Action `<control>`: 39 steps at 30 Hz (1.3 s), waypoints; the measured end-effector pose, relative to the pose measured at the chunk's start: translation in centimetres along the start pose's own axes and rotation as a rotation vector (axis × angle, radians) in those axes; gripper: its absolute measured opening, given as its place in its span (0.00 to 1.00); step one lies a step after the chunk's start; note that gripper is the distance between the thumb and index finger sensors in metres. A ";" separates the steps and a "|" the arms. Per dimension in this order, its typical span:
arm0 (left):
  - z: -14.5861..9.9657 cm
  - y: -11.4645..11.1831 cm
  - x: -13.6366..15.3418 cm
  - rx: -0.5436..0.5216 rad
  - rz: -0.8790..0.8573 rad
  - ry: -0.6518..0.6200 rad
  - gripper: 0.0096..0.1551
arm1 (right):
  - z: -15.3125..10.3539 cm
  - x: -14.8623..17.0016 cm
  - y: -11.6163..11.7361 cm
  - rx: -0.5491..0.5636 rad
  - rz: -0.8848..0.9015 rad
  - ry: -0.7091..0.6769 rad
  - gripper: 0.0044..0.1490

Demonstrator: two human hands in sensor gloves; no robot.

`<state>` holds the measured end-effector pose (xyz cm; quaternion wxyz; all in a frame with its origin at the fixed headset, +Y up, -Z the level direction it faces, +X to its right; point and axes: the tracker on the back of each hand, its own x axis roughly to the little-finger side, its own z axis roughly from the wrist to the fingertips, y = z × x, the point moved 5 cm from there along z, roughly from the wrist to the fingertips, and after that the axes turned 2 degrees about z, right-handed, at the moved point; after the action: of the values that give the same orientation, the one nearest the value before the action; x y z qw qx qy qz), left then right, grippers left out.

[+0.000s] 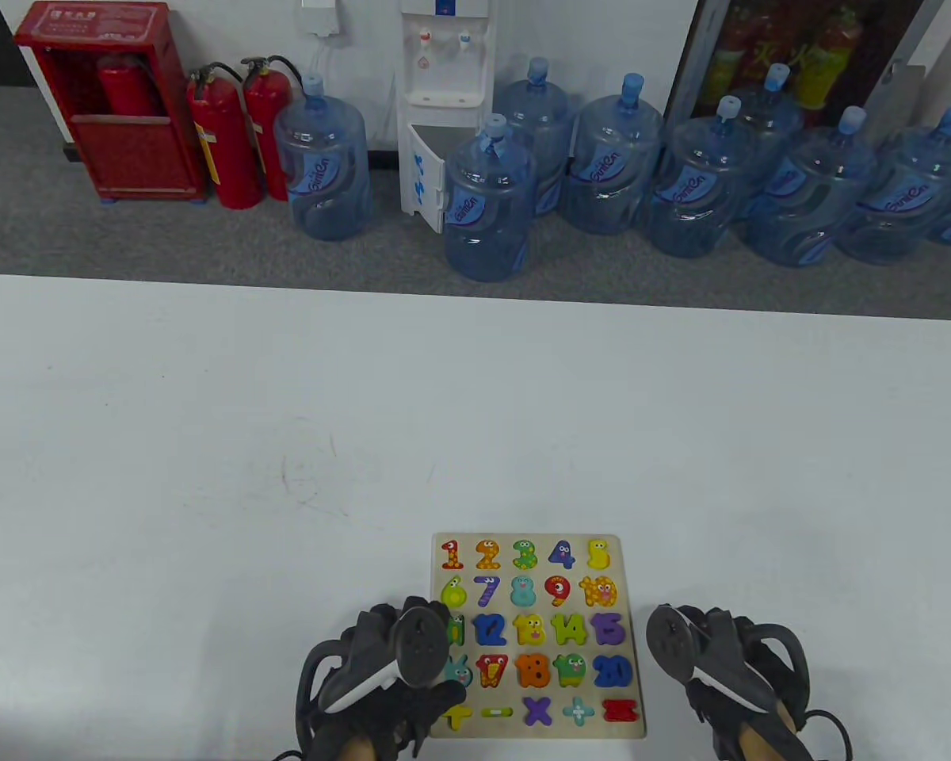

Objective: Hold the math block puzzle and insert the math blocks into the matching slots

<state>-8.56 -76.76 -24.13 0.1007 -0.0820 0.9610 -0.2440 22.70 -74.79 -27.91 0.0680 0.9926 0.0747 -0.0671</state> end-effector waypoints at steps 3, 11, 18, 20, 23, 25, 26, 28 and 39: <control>0.0 0.0 0.0 0.001 0.000 0.002 0.51 | 0.0 -0.1 0.0 0.001 -0.001 -0.003 0.42; 0.0 0.0 0.0 -0.004 -0.001 0.000 0.51 | 0.0 -0.4 -0.2 0.032 -0.008 -0.005 0.41; 0.1 -0.1 0.2 0.011 -0.003 0.010 0.51 | -0.3 -1.9 -2.2 0.100 0.027 -0.063 0.41; 0.2 -0.2 0.3 0.015 -0.007 0.015 0.51 | -0.2 -3.1 -3.3 0.130 0.026 -0.102 0.41; 0.1 -0.1 0.3 0.008 -0.008 0.015 0.51 | 0.1 -5.0 -4.3 0.135 0.028 -0.140 0.40; 0.1 -0.1 0.3 0.008 -0.006 0.015 0.51 | 0.3 -6.5 -4.8 0.141 0.024 -0.164 0.41; 0.1 -0.1 0.3 0.010 -0.006 0.014 0.51 | 0.4 -7.4 -4.9 0.138 0.019 -0.179 0.40; 0.1 -0.1 0.3 0.010 -0.006 0.013 0.51 | 0.6 -9.1 -5.1 0.131 0.005 -0.204 0.41; 0.2 -0.1 0.2 0.011 -0.002 0.012 0.51 | 2.9 -15.8 -4.1 0.045 -0.012 -0.277 0.40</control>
<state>-8.71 -76.99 -24.22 0.0953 -0.0808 0.9602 -0.2499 6.21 -73.37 -29.00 0.0551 0.9747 0.0690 -0.2054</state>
